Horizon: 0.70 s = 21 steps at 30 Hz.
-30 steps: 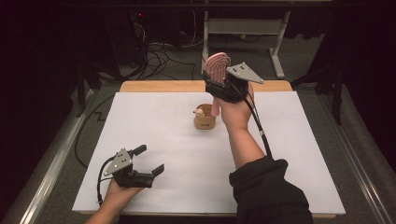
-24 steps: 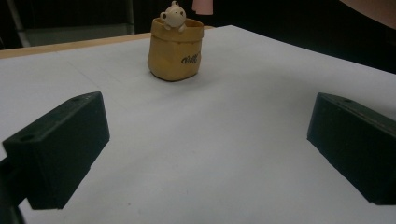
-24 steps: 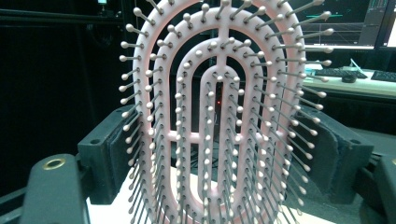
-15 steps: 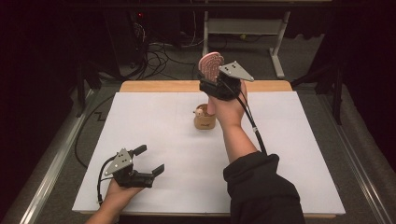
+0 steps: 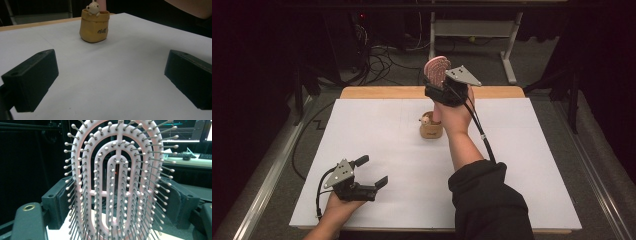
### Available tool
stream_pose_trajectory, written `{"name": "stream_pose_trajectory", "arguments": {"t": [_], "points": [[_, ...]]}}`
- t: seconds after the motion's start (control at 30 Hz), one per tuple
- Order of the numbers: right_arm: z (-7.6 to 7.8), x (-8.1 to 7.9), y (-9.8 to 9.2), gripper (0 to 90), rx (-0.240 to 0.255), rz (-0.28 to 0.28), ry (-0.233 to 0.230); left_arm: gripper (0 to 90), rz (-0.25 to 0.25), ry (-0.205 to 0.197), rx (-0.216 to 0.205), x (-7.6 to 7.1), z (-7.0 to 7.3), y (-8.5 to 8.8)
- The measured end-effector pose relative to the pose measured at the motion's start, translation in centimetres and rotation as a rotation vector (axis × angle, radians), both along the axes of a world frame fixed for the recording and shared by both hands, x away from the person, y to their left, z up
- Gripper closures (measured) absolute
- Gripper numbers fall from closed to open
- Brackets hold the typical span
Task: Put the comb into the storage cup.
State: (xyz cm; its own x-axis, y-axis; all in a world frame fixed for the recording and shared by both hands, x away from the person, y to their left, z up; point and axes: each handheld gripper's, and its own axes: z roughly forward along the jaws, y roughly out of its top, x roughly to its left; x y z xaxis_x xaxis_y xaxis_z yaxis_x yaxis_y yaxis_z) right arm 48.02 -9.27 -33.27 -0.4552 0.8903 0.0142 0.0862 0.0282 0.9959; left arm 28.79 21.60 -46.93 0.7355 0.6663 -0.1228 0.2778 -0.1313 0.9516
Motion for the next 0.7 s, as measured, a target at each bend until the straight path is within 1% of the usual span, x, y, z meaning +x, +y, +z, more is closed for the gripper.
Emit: {"name": "stream_pose_trajectory", "arguments": {"t": [0.2, 0.5, 0.7], "points": [[-0.7, 0.3, 0.2, 20.5, -0.006, 0.006, 0.02, 0.0, -0.001, 0.0, 0.0, 0.0, 0.0, 0.0], [-1.5, 0.5, 0.2, 20.5, -0.008, 0.004, 0.034, 0.0, -0.001, -0.001, 0.0, 0.0, 0.0, 0.0], [-2.2, 0.8, 0.5, 20.4, -0.017, 0.001, 0.059, 0.0, -0.002, -0.001, 0.002, -0.1, 0.0, 0.0]]}}
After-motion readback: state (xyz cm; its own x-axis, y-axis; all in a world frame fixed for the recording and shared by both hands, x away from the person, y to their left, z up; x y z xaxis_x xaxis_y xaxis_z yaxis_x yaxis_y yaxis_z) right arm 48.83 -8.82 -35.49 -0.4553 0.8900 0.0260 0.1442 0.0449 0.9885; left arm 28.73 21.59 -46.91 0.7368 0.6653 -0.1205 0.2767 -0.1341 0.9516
